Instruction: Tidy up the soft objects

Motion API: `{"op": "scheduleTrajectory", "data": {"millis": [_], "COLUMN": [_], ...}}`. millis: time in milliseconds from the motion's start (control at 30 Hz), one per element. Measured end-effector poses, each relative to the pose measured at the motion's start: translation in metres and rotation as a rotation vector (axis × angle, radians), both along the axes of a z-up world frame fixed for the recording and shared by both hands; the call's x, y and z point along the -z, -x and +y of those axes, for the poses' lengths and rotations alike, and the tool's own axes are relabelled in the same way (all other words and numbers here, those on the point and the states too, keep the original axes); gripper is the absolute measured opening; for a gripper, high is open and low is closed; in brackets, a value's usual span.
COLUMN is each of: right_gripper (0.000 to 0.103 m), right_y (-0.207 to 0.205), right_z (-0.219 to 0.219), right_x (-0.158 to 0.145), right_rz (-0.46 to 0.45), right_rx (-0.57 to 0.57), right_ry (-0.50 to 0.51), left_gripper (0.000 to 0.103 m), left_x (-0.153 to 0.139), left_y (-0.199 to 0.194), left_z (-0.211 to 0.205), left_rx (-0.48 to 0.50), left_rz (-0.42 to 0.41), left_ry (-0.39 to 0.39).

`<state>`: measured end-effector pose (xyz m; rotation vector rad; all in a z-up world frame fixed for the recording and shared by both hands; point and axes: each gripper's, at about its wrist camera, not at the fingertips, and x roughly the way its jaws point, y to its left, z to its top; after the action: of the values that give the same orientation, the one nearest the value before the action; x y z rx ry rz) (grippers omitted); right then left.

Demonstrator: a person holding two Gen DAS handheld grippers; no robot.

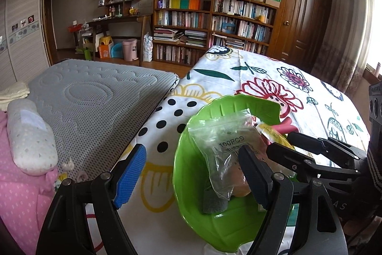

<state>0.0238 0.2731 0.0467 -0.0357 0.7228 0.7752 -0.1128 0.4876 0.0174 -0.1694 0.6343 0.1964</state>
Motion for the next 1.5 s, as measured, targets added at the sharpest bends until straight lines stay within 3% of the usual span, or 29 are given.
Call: {"op": "scheduleTrajectory", "data": {"millis": [700, 933, 1100, 1200, 1500], "right_gripper": [0.062, 0.063, 0.071, 0.076, 0.089], "right_y": [0.007, 0.016, 0.021, 0.022, 0.028], "right_z": [-0.016, -0.018, -0.023, -0.027, -0.034], "right_x": [-0.008, -0.009, -0.011, -0.011, -0.008], "right_rz": [0.011, -0.037, -0.047, -0.043, -0.018], "right_rx": [0.034, 0.06, 0.071, 0.079, 0.076], "right_ry": [-0.056, -0.014, -0.017, -0.019, 0.003], "left_gripper": [0.08, 0.08, 0.081, 0.087, 0.088], "left_x": [0.004, 0.006, 0.006, 0.006, 0.004], "left_y": [-0.002, -0.004, -0.004, -0.003, 0.004], "left_z": [-0.001, -0.006, -0.01, -0.011, -0.022], "left_rx": [0.003, 0.014, 0.02, 0.017, -0.002], "left_rz": [0.008, 0.017, 0.021, 0.019, 0.0], "left_ry": [0.001, -0.006, -0.016, -0.022, -0.108]}}
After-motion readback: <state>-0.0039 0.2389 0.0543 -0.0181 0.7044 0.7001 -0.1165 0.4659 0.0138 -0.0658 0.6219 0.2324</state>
